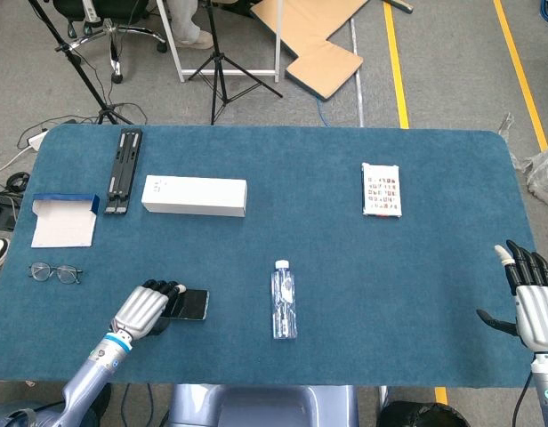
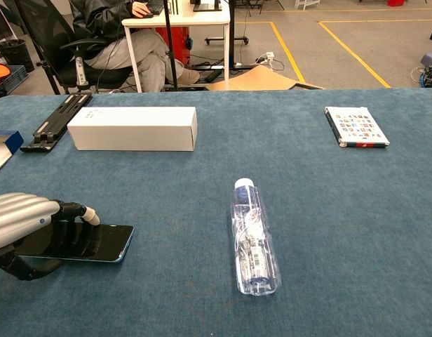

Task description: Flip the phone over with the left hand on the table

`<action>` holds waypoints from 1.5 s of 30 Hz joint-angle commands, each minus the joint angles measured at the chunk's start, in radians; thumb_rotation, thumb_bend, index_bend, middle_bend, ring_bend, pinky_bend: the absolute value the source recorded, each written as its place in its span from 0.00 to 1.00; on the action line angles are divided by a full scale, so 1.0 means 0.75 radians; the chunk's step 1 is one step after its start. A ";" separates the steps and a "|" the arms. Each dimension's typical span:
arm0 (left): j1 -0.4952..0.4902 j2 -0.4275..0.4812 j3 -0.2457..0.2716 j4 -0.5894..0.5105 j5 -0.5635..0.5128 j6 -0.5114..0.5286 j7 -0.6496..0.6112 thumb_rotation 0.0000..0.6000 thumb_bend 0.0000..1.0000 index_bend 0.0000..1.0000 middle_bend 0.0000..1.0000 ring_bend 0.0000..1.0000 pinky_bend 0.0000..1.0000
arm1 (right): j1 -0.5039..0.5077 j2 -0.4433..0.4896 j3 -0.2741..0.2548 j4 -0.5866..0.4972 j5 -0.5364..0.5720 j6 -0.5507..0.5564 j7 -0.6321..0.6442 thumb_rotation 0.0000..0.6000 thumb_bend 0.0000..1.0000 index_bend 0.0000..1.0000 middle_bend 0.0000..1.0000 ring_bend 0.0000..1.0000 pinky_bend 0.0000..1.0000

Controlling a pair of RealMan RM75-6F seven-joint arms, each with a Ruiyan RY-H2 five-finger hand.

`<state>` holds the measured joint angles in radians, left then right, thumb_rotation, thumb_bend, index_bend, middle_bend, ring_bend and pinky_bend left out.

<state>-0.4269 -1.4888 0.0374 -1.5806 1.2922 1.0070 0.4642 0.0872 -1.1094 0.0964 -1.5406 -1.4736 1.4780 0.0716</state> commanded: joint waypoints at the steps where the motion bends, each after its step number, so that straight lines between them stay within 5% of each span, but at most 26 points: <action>1: -0.009 0.013 -0.009 -0.017 -0.019 -0.016 -0.005 1.00 0.97 0.34 0.28 0.32 0.25 | 0.000 0.000 -0.001 0.000 0.000 0.000 0.000 1.00 0.00 0.00 0.00 0.00 0.00; 10: -0.085 0.139 -0.091 -0.181 -0.190 -0.150 -0.089 1.00 1.00 0.34 0.29 0.28 0.26 | 0.003 -0.005 -0.002 0.005 0.003 -0.009 -0.003 1.00 0.00 0.00 0.00 0.00 0.00; 21: -0.158 0.200 -0.114 -0.271 -0.391 -0.199 -0.029 1.00 1.00 0.34 0.24 0.24 0.25 | 0.006 -0.007 -0.005 0.006 0.008 -0.023 -0.002 1.00 0.00 0.00 0.00 0.00 0.00; 39: -0.308 0.044 -0.245 -0.016 -0.545 -0.136 0.014 1.00 0.99 0.33 0.21 0.21 0.25 | 0.018 -0.020 -0.010 0.012 0.014 -0.048 -0.026 1.00 0.00 0.00 0.00 0.00 0.00; 41: -0.328 0.012 -0.249 0.033 -0.561 -0.137 0.033 1.00 0.90 0.26 0.15 0.15 0.21 | 0.020 -0.023 -0.010 0.015 0.019 -0.054 -0.028 1.00 0.00 0.00 0.00 0.00 0.00; 45: -0.342 -0.042 -0.247 0.105 -0.548 -0.142 0.012 1.00 0.37 0.01 0.00 0.00 0.01 | 0.021 -0.026 -0.007 0.022 0.032 -0.063 -0.026 1.00 0.00 0.00 0.00 0.00 0.00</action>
<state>-0.6762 -1.5042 -0.1456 -1.5186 0.8768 0.9021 0.4818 0.1030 -1.1283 0.0911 -1.5240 -1.4498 1.4314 0.0520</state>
